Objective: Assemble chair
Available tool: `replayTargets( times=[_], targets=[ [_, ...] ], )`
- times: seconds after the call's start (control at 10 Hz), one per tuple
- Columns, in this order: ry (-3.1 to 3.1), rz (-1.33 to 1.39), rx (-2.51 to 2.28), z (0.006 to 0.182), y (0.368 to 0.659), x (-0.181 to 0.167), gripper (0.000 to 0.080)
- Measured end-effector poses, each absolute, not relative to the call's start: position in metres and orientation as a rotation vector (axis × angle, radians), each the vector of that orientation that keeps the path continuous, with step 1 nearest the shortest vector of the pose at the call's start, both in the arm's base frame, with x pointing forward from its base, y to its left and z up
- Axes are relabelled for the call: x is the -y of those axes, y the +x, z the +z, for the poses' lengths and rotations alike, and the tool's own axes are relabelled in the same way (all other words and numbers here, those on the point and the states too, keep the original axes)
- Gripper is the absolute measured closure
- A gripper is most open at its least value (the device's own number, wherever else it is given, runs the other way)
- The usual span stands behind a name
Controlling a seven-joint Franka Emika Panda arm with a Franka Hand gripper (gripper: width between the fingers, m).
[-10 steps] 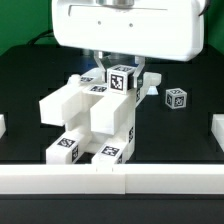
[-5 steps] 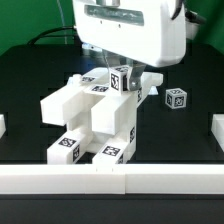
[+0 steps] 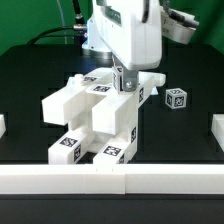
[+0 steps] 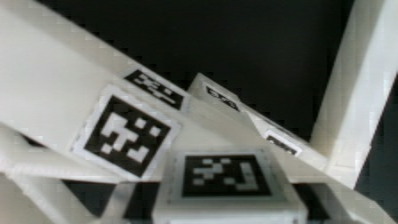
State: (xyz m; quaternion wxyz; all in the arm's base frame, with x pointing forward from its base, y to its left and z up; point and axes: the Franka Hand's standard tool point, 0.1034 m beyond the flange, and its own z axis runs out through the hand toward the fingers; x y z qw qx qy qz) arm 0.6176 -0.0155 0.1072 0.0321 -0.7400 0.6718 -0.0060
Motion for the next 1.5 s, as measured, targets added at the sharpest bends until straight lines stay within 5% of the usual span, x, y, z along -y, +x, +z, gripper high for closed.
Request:
replayTargets(
  times=[0.2, 0.3, 0.4, 0.5, 1.5],
  targets=[
    [-2.216, -0.014, -2.135, 0.1068, 0.6175, 0.0144, 0.0528],
    [-2.231, -0.015, -2.120, 0.1066, 0.6174, 0.0143, 0.0295],
    [-2.264, -0.016, -2.085, 0.1066, 0.6174, 0.0143, 0.0295],
    [-2.292, -0.017, -2.055, 0.1068, 0.6176, 0.0142, 0.0181],
    [-2.981, -0.068, -0.950, 0.1058, 0.6179, 0.0138, 0.0151]
  ],
)
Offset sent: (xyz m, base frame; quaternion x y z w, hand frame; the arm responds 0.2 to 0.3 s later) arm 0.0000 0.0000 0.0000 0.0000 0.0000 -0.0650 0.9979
